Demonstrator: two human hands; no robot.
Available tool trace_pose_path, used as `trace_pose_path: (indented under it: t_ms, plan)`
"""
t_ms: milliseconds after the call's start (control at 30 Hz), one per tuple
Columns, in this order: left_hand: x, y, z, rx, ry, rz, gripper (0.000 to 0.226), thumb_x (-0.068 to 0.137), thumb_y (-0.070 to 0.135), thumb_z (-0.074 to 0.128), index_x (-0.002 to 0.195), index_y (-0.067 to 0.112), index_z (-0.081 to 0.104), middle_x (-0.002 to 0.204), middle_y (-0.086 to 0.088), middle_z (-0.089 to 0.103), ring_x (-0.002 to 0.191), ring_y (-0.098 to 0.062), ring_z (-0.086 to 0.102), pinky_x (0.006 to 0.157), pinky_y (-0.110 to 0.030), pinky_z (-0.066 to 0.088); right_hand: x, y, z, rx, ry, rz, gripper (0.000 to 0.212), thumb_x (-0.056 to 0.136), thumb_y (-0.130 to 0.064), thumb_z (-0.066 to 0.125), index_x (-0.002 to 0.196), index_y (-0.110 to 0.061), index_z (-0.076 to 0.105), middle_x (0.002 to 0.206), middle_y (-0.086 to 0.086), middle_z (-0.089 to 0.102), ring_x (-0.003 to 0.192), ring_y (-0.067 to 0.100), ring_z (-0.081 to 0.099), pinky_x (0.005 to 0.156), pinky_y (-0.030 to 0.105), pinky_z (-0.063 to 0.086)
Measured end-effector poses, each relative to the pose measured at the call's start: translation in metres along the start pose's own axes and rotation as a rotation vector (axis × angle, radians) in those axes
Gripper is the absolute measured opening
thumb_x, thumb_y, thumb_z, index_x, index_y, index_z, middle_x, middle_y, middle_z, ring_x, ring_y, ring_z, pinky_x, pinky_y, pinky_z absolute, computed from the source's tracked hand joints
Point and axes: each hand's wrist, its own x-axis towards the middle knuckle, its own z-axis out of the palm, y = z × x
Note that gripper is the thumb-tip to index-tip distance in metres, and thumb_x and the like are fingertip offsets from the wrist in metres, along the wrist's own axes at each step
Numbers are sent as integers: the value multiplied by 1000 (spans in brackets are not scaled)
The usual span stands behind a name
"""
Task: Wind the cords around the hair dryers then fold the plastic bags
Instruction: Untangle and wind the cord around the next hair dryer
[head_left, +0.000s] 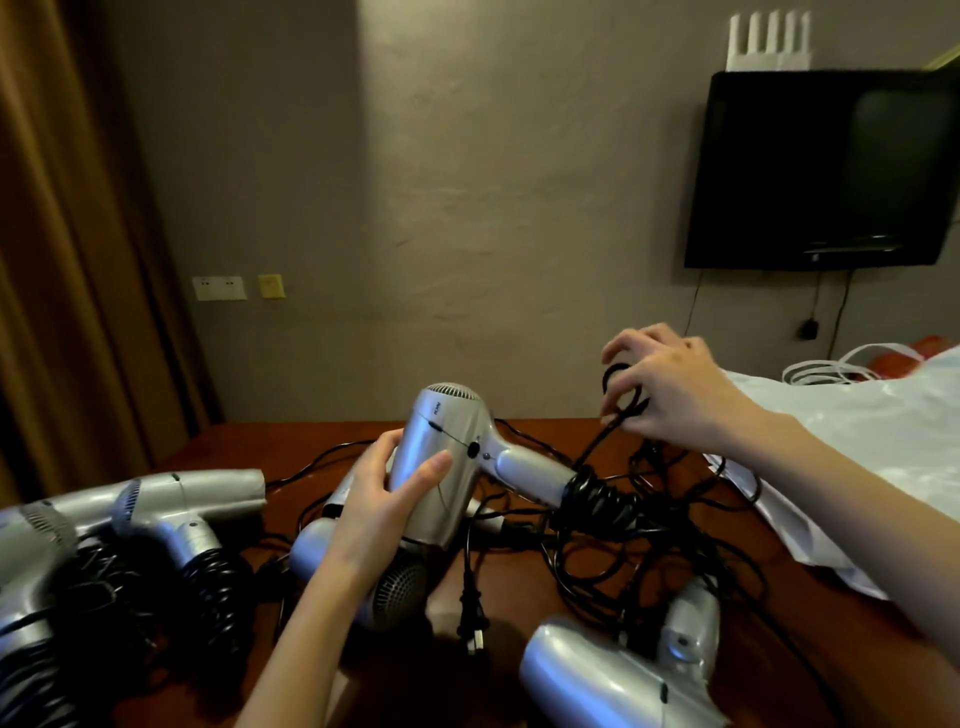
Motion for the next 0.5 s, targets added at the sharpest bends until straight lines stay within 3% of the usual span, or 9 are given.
trace_pose_path:
  t_ms: [67, 133, 167, 200, 267, 367, 433, 500]
  plan:
    - [0, 0, 1, 3, 17, -2, 66, 56, 68, 66, 110, 30, 61, 103, 1, 69, 89, -14, 70, 67, -28, 56, 1, -1, -1, 6, 38, 41, 10, 74, -44, 74, 73, -35, 73, 114, -11, 56, 122, 15, 40, 92, 37, 30]
    - [0, -2, 2, 20, 47, -1, 63, 56, 68, 66, 107, 31, 61, 101, 3, 69, 91, -17, 69, 75, -37, 58, 5, -3, -7, 62, -42, 84, 18, 69, -39, 71, 63, -22, 71, 94, -5, 68, 104, 17, 58, 92, 36, 43]
    - [0, -3, 2, 32, 61, 4, 62, 57, 69, 66, 107, 32, 61, 101, 3, 69, 92, -17, 69, 80, -43, 58, 7, -6, -14, 131, -99, 114, 22, 65, -34, 67, 56, -15, 66, 73, 0, 68, 80, 19, 62, 76, 33, 51]
    - [-1, -4, 2, 48, 77, 9, 61, 57, 69, 66, 106, 34, 60, 101, 4, 69, 93, -17, 68, 83, -46, 57, 9, -10, -21, 219, -158, 143, 24, 65, -28, 66, 51, -9, 61, 55, 2, 58, 58, 19, 54, 57, 32, 48]
    - [-1, -5, 4, 83, 106, 20, 61, 56, 71, 65, 106, 36, 59, 103, 6, 67, 95, -14, 67, 86, -48, 56, 13, -18, -38, 448, -294, 185, 28, 72, -16, 67, 50, -5, 53, 45, 1, 43, 42, 15, 41, 44, 26, 34]
    - [-1, -6, 7, 117, 145, 24, 61, 56, 74, 63, 105, 40, 56, 104, 8, 66, 97, -13, 65, 88, -48, 54, 15, -28, -48, 766, -400, 178, 29, 85, -10, 63, 56, -10, 59, 47, -4, 53, 45, 11, 57, 48, 21, 46]
    - [-1, -6, 8, 124, 177, 22, 68, 55, 76, 62, 111, 38, 53, 107, 9, 64, 99, -15, 64, 89, -49, 53, 12, -34, -45, 897, -361, 179, 23, 90, -15, 63, 67, -12, 67, 60, -2, 65, 59, 17, 67, 63, 30, 55]
    - [-1, -5, 7, 128, 230, 11, 78, 55, 77, 60, 119, 34, 49, 107, 11, 62, 99, -13, 63, 90, -48, 53, 8, -40, -39, 1016, -344, 185, 16, 92, -16, 60, 83, -8, 71, 72, 4, 70, 69, 26, 71, 67, 34, 58]
